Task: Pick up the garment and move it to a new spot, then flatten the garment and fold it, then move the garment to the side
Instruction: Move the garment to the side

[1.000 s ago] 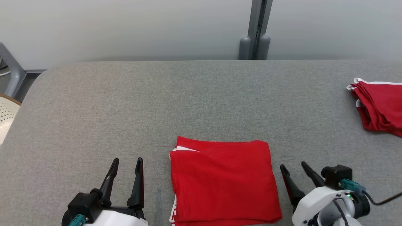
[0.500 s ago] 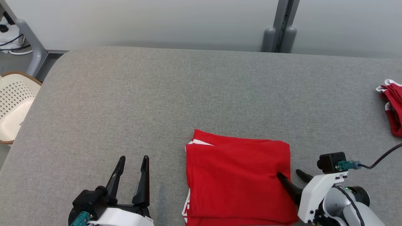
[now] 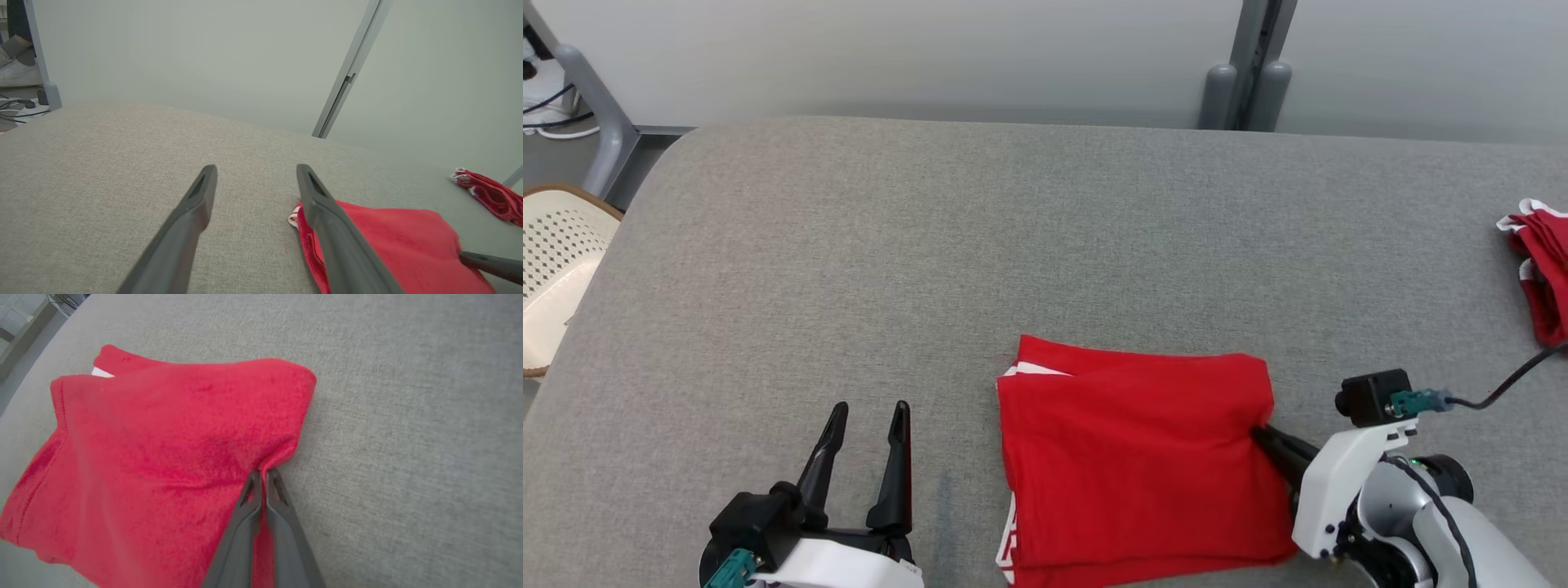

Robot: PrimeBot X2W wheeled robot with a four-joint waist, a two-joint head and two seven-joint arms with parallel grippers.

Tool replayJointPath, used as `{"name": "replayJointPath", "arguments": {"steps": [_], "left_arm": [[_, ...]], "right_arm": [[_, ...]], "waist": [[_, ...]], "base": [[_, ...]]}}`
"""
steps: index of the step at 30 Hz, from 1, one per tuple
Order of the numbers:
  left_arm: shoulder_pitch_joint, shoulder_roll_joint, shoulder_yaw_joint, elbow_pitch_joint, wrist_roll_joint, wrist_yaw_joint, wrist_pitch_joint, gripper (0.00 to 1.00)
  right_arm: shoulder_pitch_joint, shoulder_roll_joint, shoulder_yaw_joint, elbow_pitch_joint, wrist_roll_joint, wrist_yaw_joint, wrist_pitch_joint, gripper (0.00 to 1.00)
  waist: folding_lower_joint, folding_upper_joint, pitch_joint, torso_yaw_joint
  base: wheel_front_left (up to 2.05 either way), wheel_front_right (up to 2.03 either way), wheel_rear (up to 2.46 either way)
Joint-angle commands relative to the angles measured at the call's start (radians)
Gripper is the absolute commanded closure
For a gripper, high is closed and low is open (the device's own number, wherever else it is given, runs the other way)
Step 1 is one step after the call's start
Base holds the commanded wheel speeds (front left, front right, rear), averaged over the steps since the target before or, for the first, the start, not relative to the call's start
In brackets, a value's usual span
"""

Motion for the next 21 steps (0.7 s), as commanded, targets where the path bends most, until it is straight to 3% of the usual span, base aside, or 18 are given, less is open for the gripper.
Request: {"name": "replayJointPath", "arguments": {"steps": [1,12,21], "left_arm": [[-0.011,0.003,0.003,-0.005,0.006,-0.002,-0.004,0.00],[-0.066,0.003,0.011,-0.009,0.059,-0.036,-0.003,0.00],[-0.126,0.018,0.020,-0.007,0.098,-0.057,-0.003,0.00]], "right_arm": [[-0.026,-0.018,-0.012,-0.004,0.005,0.000,-0.019,1.00],[-0.133,-0.101,-0.097,-0.022,-0.037,0.000,-0.067,1.00],[-0.191,-0.097,-0.117,-0.046,-0.051,0.000,-0.087,1.00]], "waist": [[-0.0001,0.0000,0.008,-0.021],[-0.0001,0.0000,0.081,-0.204],[-0.0001,0.0000,0.163,-0.382]], "base": [[0.00,0.00,0.00],[0.00,0.00,0.00],[0.00,0.00,0.00]]}}
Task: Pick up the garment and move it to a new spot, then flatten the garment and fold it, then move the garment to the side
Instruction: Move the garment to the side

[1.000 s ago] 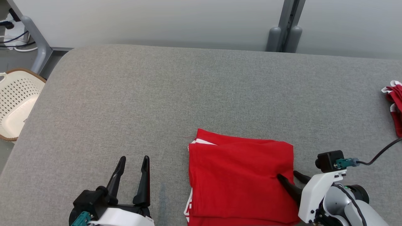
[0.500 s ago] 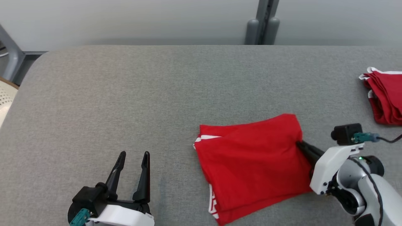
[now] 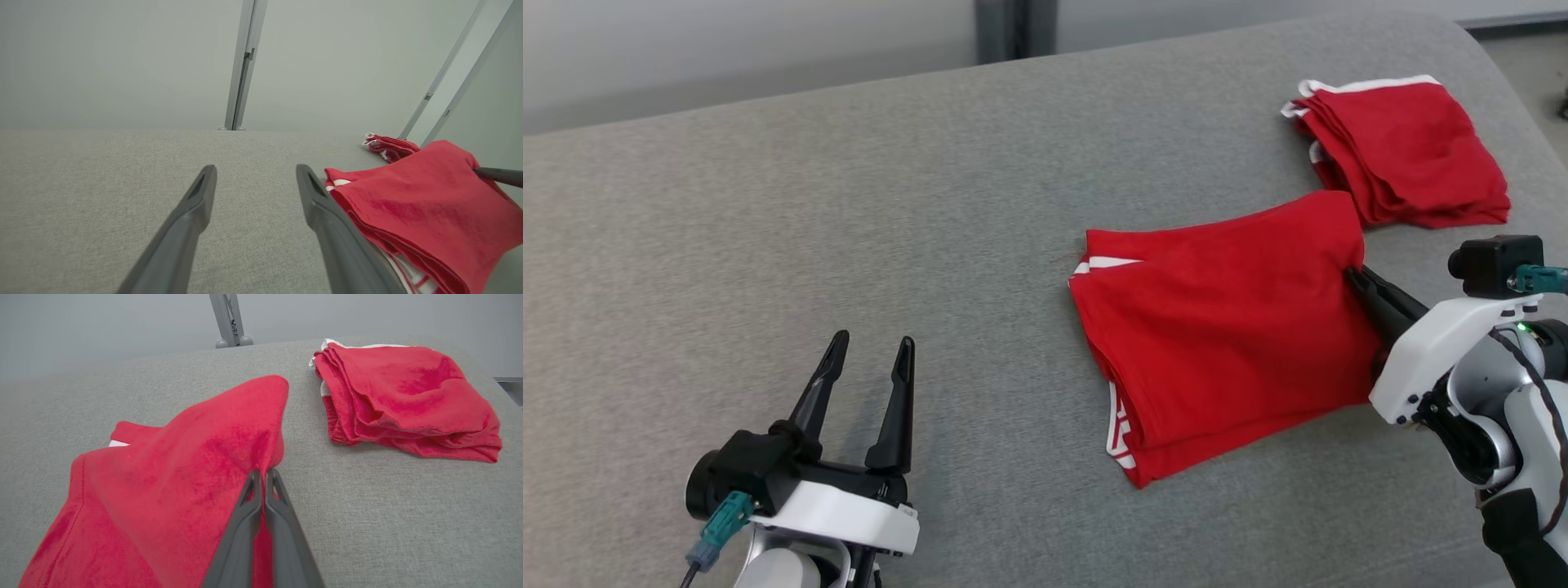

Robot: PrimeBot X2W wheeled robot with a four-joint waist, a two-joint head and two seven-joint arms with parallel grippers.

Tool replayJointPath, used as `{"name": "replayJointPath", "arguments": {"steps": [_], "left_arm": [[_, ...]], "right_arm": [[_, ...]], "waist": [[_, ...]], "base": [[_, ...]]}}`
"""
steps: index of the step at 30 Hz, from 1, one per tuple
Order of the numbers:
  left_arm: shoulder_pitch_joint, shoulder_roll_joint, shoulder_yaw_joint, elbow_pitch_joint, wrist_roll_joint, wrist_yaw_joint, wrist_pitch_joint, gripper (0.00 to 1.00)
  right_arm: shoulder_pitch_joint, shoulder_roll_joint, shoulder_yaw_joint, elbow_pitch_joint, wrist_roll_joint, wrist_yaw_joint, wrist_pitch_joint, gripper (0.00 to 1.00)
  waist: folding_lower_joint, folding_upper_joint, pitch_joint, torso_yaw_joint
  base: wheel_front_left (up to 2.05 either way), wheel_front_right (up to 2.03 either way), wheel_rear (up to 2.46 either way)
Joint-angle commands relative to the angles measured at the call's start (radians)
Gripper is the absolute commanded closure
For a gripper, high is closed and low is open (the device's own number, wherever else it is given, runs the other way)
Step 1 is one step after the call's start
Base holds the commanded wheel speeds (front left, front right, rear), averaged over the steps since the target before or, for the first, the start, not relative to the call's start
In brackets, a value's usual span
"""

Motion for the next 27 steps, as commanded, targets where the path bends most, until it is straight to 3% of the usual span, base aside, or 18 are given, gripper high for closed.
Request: {"name": "replayJointPath", "arguments": {"steps": [1,5,10,27], "left_arm": [[-0.022,0.012,0.004,0.000,0.008,-0.005,-0.002,0.00],[-0.049,0.018,0.000,0.002,0.021,-0.010,-0.002,0.00],[-0.064,0.022,-0.004,0.007,0.028,-0.014,-0.002,0.00],[-0.046,0.003,0.000,0.010,-0.001,-0.008,-0.002,0.00]], "right_arm": [[-0.018,0.005,-0.002,-0.004,-0.006,0.000,-0.010,1.00],[-0.051,0.020,0.009,0.006,-0.008,0.000,-0.029,1.00],[-0.091,0.032,0.027,0.023,-0.010,0.000,-0.048,1.00],[-0.307,-0.022,-0.002,0.102,-0.040,0.000,-0.011,1.00]], "waist": [[0.0000,-0.0001,0.058,-0.084],[0.0000,-0.0001,0.088,-0.135],[0.0000,-0.0001,0.099,-0.149],[0.0000,-0.0001,0.040,-0.005]], "base": [[0.00,0.00,0.00],[0.00,0.00,0.00],[0.00,0.00,0.00],[0.00,0.00,0.00]]}}
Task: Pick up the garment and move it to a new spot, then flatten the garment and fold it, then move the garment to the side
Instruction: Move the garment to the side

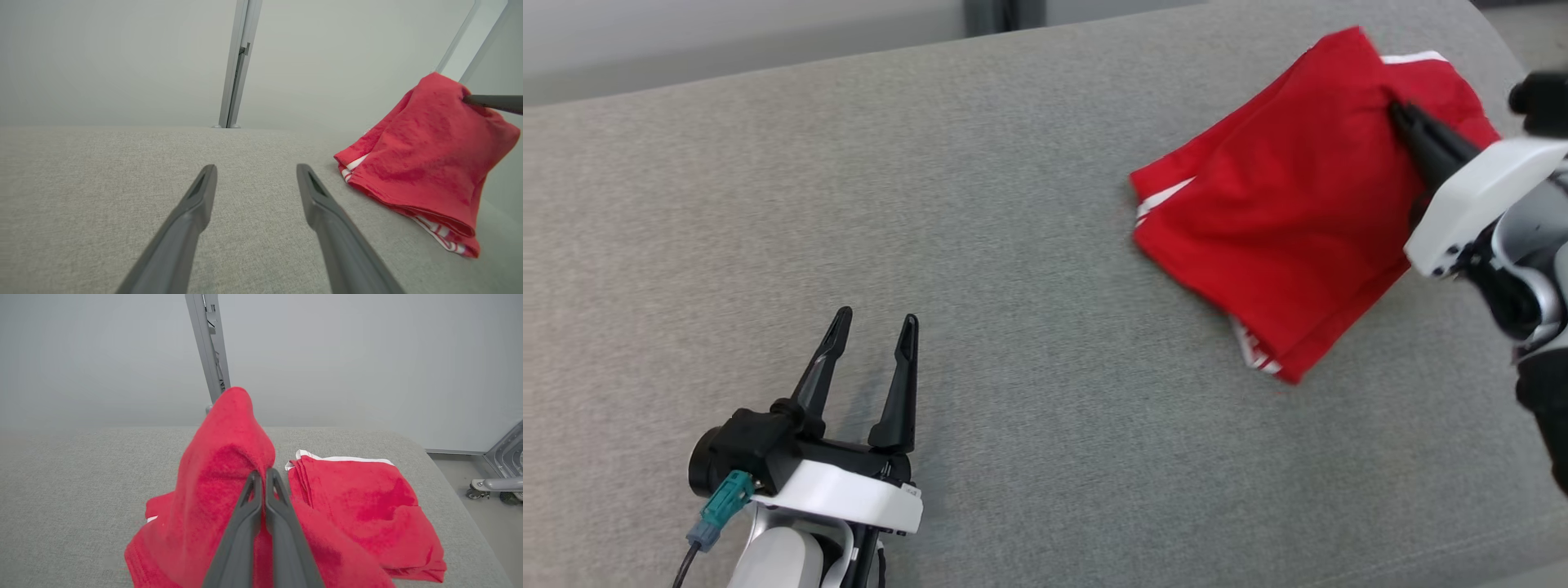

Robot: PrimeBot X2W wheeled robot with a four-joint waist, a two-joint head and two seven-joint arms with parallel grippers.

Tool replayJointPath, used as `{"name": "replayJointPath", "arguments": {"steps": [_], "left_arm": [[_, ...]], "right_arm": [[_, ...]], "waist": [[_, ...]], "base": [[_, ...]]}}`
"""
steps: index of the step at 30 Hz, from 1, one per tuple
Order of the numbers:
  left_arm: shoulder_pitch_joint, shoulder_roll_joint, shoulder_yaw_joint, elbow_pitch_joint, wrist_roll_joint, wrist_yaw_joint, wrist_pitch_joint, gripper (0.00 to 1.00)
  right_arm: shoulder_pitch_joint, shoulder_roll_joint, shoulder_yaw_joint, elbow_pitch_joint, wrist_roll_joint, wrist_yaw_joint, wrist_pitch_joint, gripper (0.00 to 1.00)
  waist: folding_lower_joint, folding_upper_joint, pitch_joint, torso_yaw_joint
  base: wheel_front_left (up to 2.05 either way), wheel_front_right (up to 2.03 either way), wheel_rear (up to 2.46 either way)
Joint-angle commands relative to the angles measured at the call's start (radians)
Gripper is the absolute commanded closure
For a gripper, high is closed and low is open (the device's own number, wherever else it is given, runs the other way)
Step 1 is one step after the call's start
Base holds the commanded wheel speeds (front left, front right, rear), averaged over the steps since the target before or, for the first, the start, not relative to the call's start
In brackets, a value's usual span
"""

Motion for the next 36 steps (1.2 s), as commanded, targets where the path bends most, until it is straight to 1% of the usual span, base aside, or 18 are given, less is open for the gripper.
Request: {"name": "replayJointPath", "arguments": {"steps": [1,8,12,17,20,28,36], "left_arm": [[0.005,0.003,0.002,-0.004,-0.002,0.004,-0.002,0.00],[0.011,-0.002,0.001,-0.010,-0.006,0.006,-0.002,0.00],[0.009,-0.003,0.002,-0.015,-0.004,0.005,-0.002,0.00],[0.001,-0.004,0.001,-0.018,0.004,0.001,-0.002,0.00],[-0.004,-0.004,0.000,-0.016,0.008,-0.001,-0.002,0.00],[-0.017,-0.004,-0.011,-0.006,0.014,-0.012,-0.002,0.00],[-0.032,-0.005,-0.031,-0.006,0.024,-0.022,-0.002,0.00]], "right_arm": [[-0.024,-0.014,-0.010,0.013,-0.009,0.000,0.004,1.00],[-0.118,-0.056,-0.045,0.095,-0.050,0.000,0.018,1.00],[-0.155,-0.071,-0.067,0.133,-0.071,0.000,0.014,1.00],[-0.208,-0.095,-0.121,0.198,-0.111,0.000,-0.001,1.00],[-0.236,-0.106,-0.165,0.237,-0.131,0.000,-0.014,1.00],[-0.282,-0.125,-0.328,0.381,-0.204,0.000,-0.063,1.00],[-0.305,-0.175,-0.493,0.529,-0.359,0.000,-0.124,1.00]], "waist": [[0.0000,0.0000,-0.009,0.020],[0.0000,0.0000,-0.006,0.058],[0.0000,0.0000,0.002,0.066],[0.0000,0.0000,0.022,0.076],[0.0000,0.0000,0.035,0.083],[0.0000,0.0000,0.063,0.111],[0.0000,0.0000,0.107,0.165]], "base": [[0.00,0.00,0.00],[0.00,0.00,0.00],[0.00,0.00,0.00],[0.00,0.00,0.00],[0.00,0.00,0.00],[0.00,0.00,0.00],[0.00,0.00,0.00]]}}
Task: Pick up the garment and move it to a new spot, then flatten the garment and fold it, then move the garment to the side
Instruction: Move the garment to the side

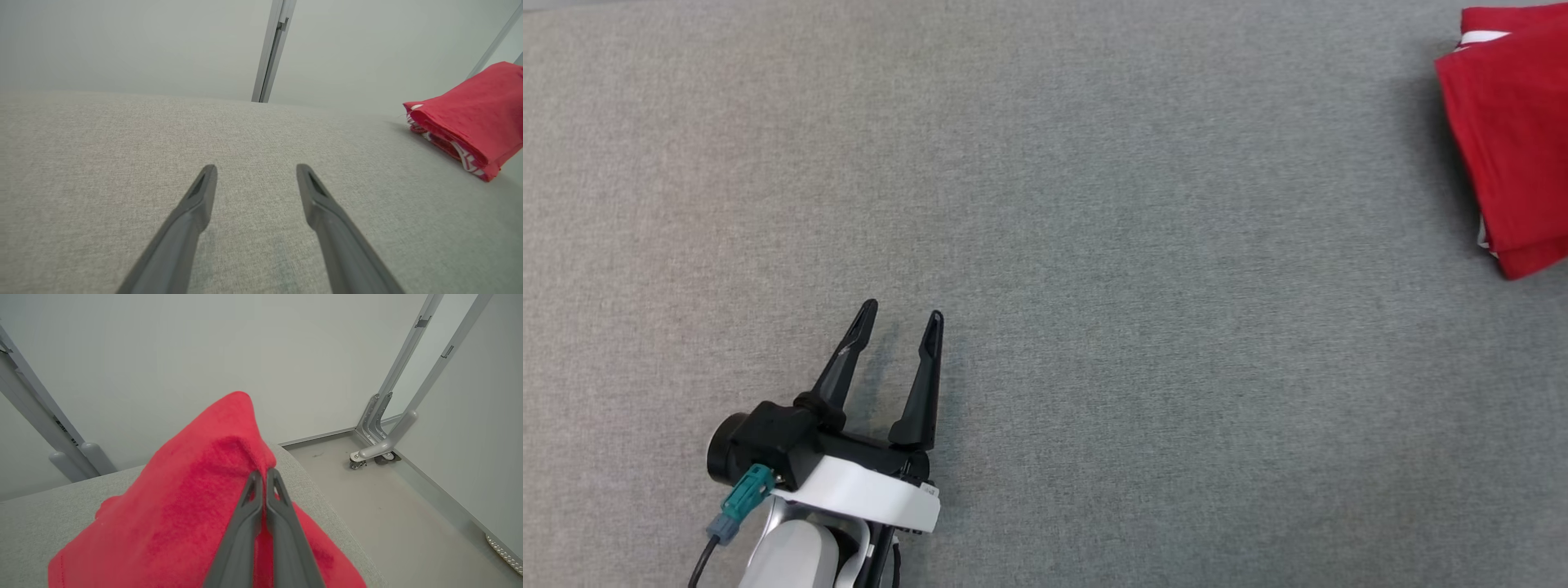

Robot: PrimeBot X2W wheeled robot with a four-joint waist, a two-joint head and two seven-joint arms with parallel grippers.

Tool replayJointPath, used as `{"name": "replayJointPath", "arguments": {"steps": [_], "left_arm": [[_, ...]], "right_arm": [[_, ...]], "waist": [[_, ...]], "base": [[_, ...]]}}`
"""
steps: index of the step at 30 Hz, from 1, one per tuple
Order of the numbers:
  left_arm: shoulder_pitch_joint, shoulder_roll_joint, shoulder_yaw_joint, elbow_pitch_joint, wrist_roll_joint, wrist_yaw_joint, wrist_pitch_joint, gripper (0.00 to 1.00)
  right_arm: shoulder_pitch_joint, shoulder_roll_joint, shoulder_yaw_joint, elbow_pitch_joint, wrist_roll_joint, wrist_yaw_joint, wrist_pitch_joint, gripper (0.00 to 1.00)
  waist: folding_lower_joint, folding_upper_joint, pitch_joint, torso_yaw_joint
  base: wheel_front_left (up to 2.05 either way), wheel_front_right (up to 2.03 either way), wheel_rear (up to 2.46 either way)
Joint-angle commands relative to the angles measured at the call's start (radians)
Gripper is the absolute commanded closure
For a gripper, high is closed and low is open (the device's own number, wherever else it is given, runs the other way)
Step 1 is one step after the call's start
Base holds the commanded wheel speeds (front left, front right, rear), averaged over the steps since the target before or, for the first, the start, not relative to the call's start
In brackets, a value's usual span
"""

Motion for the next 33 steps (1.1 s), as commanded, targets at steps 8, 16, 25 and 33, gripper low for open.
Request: {"name": "replayJointPath", "arguments": {"steps": [8,16,25,33], "left_arm": [[-0.013,0.003,-0.002,-0.009,0.019,-0.008,-0.002,0.00],[-0.020,0.003,-0.003,-0.012,0.034,-0.011,-0.002,0.00],[-0.029,0.003,0.003,-0.007,0.037,-0.010,-0.002,0.00],[-0.033,0.003,0.011,-0.007,0.038,-0.010,-0.002,0.00]], "right_arm": [[-0.002,-0.041,-0.142,0.063,-0.175,0.000,-0.059,1.00],[-0.017,0.006,-0.250,0.040,-0.344,0.000,-0.108,0.00],[-0.031,0.059,-0.305,0.033,-0.420,0.000,-0.146,0.00],[-0.053,0.096,-0.250,0.069,-0.411,0.000,-0.219,0.00]], "waist": [[0.0000,0.0000,0.045,0.033],[0.0000,0.0000,0.073,0.041],[0.0000,0.0000,0.076,0.036],[0.0000,0.0000,0.042,0.018]], "base": [[0.00,0.00,0.00],[0.00,0.00,0.00],[0.00,0.00,0.00],[0.00,0.00,0.00]]}}
